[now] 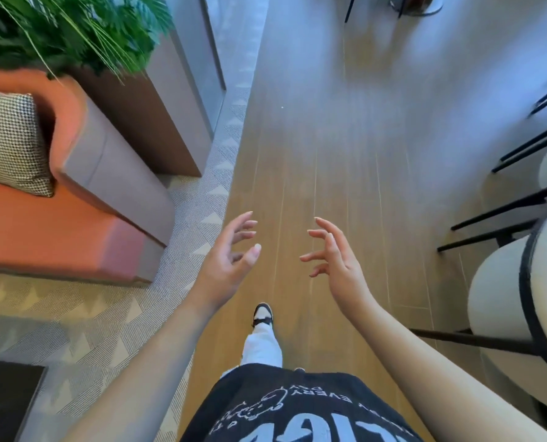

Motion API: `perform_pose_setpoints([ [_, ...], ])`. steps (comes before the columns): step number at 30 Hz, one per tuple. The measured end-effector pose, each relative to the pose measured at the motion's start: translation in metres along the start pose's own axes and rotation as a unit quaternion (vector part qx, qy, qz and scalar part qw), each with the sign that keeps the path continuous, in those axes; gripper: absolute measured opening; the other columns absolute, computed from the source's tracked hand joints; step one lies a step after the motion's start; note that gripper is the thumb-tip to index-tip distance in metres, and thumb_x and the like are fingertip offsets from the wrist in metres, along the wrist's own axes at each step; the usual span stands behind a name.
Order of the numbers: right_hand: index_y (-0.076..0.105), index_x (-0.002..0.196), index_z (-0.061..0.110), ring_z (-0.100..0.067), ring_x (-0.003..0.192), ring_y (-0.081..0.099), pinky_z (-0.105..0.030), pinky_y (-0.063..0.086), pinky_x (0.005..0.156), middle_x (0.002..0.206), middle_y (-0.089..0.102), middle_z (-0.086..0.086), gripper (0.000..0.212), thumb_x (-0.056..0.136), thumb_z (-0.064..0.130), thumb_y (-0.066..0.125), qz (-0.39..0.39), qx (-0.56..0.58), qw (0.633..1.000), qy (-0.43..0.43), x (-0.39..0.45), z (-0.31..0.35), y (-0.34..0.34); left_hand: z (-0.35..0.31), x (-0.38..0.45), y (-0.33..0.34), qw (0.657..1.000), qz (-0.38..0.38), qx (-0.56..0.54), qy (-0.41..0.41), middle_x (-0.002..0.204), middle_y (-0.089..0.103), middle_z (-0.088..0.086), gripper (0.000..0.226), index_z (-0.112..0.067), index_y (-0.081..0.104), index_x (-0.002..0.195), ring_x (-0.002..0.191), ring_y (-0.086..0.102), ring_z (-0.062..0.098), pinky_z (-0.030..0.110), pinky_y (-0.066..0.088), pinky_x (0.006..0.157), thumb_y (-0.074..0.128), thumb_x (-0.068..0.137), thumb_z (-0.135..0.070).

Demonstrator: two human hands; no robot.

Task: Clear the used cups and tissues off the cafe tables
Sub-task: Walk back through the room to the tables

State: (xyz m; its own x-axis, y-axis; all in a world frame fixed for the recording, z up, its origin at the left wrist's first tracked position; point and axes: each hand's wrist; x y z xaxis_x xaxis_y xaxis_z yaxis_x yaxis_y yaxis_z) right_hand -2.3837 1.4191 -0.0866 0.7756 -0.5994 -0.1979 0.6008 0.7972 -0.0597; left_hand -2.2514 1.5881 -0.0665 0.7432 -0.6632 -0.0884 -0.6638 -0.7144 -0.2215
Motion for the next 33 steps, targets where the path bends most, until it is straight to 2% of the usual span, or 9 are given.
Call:
perform_pose_setpoints([
  [5, 0.051, 0.133, 0.039, -0.021, 0.088, 0.071, -0.035, 0.057, 0.068, 0.126, 0.061, 0.002, 0.033, 0.107, 0.038, 0.032, -0.024, -0.001, 1.000, 0.007, 0.084, 0.005, 0.003, 0.006, 0.098, -0.013, 1.000, 0.016, -0.004, 0.003, 0.136, 0.058, -0.011, 0.061, -0.036, 0.049, 0.140, 0.125, 0.057, 0.002, 0.019, 0.052, 0.092, 0.059, 0.082, -0.052],
  [10, 0.054, 0.132, 0.039, -0.023, 0.088, 0.071, -0.033, 0.056, 0.066, 0.123, 0.064, 0.002, 0.032, 0.109, 0.037, 0.033, -0.044, 0.005, 0.999, 0.017, 0.186, 0.029, 0.025, 0.001, 0.211, -0.043, 0.999, 0.032, -0.010, 0.011, 0.137, 0.058, -0.010, 0.064, -0.032, 0.049, 0.143, 0.126, 0.057, 0.006, 0.039, 0.052, 0.104, 0.060, 0.083, -0.052],
  [14, 0.054, 0.132, 0.041, -0.024, 0.089, 0.071, -0.033, 0.056, 0.067, 0.123, 0.064, 0.001, 0.032, 0.108, 0.040, 0.034, -0.063, -0.004, 0.998, 0.009, 0.260, 0.054, 0.030, -0.008, 0.292, -0.063, 0.998, 0.055, -0.010, 0.016, 0.138, 0.057, -0.007, 0.064, -0.034, 0.050, 0.143, 0.127, 0.057, 0.009, 0.049, 0.051, 0.105, 0.061, 0.082, -0.051],
  [22, 0.053, 0.131, 0.044, -0.022, 0.090, 0.072, -0.030, 0.059, 0.068, 0.124, 0.064, 0.003, 0.032, 0.108, 0.039, 0.031, -0.113, -0.010, 0.993, 0.005, 0.380, 0.080, -0.002, -0.023, 0.420, -0.063, 0.997, 0.072, -0.015, 0.023, 0.136, 0.059, -0.009, 0.055, -0.045, 0.051, 0.135, 0.124, 0.059, 0.008, 0.041, 0.054, 0.102, 0.061, 0.082, -0.051],
  [25, 0.054, 0.133, 0.042, -0.022, 0.089, 0.072, -0.028, 0.058, 0.066, 0.123, 0.064, 0.004, 0.034, 0.108, 0.040, 0.031, -0.107, -0.010, 0.994, 0.006, 0.428, 0.084, -0.010, -0.024, 0.468, -0.055, 0.997, 0.076, -0.007, 0.023, 0.136, 0.058, -0.011, 0.055, -0.046, 0.050, 0.136, 0.124, 0.059, 0.006, 0.035, 0.055, 0.100, 0.060, 0.082, -0.053],
  [29, 0.053, 0.137, 0.036, -0.022, 0.088, 0.071, -0.027, 0.057, 0.065, 0.123, 0.064, 0.002, 0.037, 0.108, 0.039, 0.031, -0.087, -0.007, 0.996, 0.002, 0.505, 0.090, -0.023, -0.030, 0.544, -0.038, 0.997, 0.077, -0.003, 0.017, 0.136, 0.058, -0.014, 0.055, -0.047, 0.050, 0.137, 0.125, 0.059, 0.007, 0.037, 0.055, 0.101, 0.060, 0.082, -0.052],
  [33, 0.051, 0.136, 0.041, -0.019, 0.089, 0.071, -0.027, 0.058, 0.068, 0.124, 0.062, 0.005, 0.035, 0.107, 0.040, 0.030, -0.064, -0.016, 0.998, 0.007, 0.587, 0.102, -0.045, -0.044, 0.627, -0.016, 0.998, 0.063, -0.011, 0.012, 0.134, 0.059, -0.011, 0.056, -0.045, 0.051, 0.135, 0.122, 0.061, 0.008, 0.036, 0.055, 0.099, 0.061, 0.080, -0.052],
])
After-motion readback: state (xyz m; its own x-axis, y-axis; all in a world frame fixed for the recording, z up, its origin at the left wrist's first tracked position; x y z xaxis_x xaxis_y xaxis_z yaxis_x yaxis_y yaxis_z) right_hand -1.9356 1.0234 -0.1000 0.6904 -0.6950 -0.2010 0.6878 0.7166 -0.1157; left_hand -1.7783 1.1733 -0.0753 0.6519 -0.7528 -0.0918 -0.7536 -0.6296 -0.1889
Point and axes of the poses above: each hand's wrist, its own x-axis towards the middle knuckle, its own y-axis out of the palm, z = x × y
